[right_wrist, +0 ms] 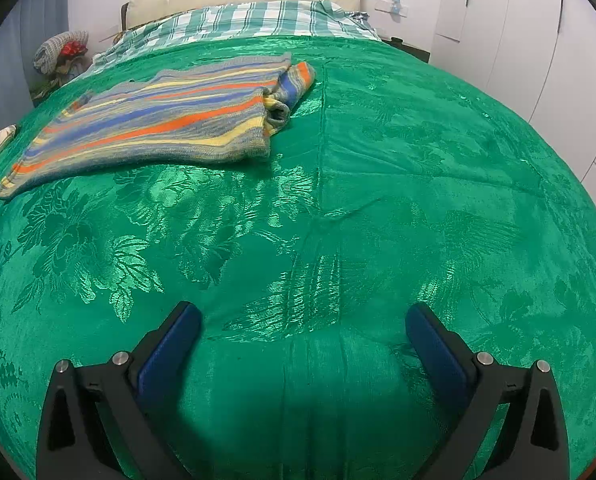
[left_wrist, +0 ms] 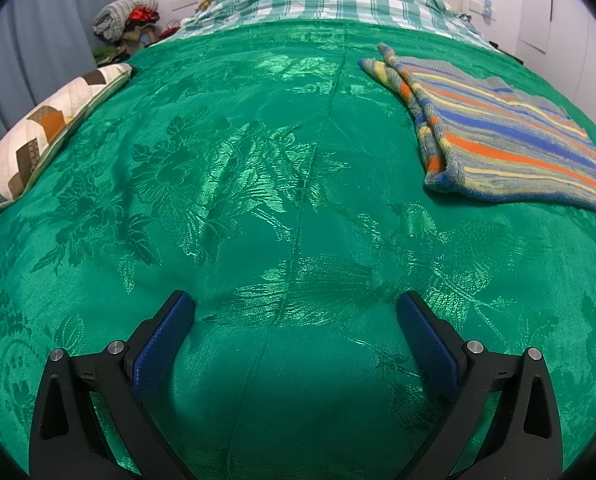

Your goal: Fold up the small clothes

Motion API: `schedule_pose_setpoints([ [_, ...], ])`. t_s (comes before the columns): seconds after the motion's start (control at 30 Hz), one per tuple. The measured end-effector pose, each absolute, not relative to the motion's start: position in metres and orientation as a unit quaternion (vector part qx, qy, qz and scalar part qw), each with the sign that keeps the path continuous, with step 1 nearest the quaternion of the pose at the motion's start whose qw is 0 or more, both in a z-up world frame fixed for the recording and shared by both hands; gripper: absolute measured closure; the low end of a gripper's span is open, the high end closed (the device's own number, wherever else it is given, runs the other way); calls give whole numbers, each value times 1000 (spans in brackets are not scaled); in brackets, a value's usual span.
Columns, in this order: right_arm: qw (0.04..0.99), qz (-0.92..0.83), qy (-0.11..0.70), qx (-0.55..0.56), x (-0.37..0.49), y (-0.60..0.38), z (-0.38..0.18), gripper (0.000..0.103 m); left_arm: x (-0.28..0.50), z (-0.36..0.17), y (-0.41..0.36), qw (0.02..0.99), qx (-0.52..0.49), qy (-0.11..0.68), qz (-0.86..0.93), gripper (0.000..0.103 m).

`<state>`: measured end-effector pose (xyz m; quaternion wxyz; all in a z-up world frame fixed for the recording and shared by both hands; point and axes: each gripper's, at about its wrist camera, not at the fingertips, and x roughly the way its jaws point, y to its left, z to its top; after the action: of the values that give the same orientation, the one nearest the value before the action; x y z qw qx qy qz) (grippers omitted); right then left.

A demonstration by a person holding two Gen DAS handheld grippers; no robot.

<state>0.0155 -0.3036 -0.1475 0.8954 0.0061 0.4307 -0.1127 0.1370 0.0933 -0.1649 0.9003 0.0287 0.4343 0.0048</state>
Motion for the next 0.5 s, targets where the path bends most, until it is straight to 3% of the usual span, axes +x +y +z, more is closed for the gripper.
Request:
schedule_pose_setpoints([
  [0.5,895,-113,431,7,15,-303,-148,1,137,-165,94,899,32,436,7,2],
])
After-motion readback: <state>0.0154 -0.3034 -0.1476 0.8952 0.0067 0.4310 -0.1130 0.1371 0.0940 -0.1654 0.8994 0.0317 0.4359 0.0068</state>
